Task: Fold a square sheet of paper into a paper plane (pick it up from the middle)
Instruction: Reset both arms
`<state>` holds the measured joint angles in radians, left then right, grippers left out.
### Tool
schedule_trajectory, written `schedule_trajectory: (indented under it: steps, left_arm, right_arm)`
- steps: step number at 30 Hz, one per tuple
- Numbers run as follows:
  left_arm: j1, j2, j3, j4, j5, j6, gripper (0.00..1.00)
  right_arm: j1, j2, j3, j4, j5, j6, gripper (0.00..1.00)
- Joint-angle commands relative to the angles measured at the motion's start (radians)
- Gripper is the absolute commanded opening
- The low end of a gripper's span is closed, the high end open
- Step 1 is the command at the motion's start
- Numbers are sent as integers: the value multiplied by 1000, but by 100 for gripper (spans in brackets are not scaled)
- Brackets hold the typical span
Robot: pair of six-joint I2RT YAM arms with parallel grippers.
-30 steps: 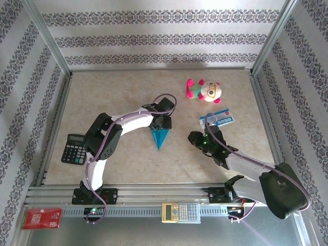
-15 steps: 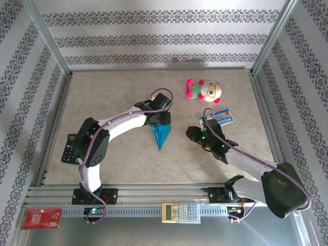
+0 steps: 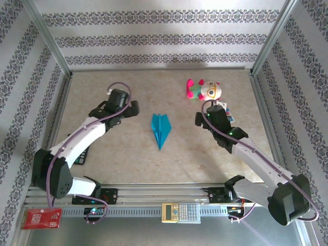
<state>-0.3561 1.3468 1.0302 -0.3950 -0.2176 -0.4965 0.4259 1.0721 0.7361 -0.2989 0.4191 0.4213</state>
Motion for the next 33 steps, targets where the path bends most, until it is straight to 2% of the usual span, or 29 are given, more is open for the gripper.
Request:
schedule_trajectory:
  steps: [1, 4, 7, 10, 12, 14, 15, 16, 18, 21, 23, 25, 28, 29, 31, 33]
  left_arm:
    - [81, -53, -105, 130, -183, 139, 100]
    - [173, -70, -212, 273, -219, 255, 100]
    - [247, -55, -325, 452, -229, 355, 100]
    - [278, -14, -446, 695, -246, 444, 100]
    - [293, 36, -543, 924, -201, 467, 100]
    - [315, 102, -597, 1123, -146, 465, 100]
    - [320, 91, -555, 993, -111, 439, 100]
    - [331, 103, -542, 994, -60, 444, 100]
    - [340, 134, -540, 1038, -20, 420, 100]
    - [345, 200, -598, 1231, 71, 461, 100]
    - [347, 201, -623, 1265, 102, 459, 100]
    - [348, 251, -665, 1407, 131, 477, 100]
    - [349, 236, -649, 1341, 143, 474, 100]
    - [348, 246, -655, 1375, 145, 481, 100]
    - [348, 240, -650, 1344, 145, 478, 100]
    - [348, 249, -657, 1378, 136, 482, 100]
  right_arm:
    - [-39, -9, -61, 55, 267, -113, 98]
    - [-77, 18, -144, 239, 331, -183, 98]
    - [-124, 65, -228, 451, 335, -286, 98]
    - [-195, 122, -304, 642, 255, -343, 98]
    - [-249, 173, -340, 787, 170, -352, 98]
    - [-268, 186, -330, 808, 112, -385, 98]
    - [-282, 203, -347, 883, 74, -398, 98]
    - [-300, 218, -354, 934, 28, -406, 98]
    - [-325, 234, -341, 936, -28, -402, 98]
    - [-363, 257, -359, 1022, -132, -389, 98]
    - [-389, 260, -366, 1037, -206, -365, 98]
    - [-406, 316, -420, 1189, -254, -349, 98]
    - [-406, 463, -454, 1411, -260, -351, 98]
    - [-407, 483, -446, 1431, -255, -346, 98]
    - [-404, 427, -399, 1217, -243, -345, 98]
    - [-392, 457, -385, 1293, -228, -357, 98]
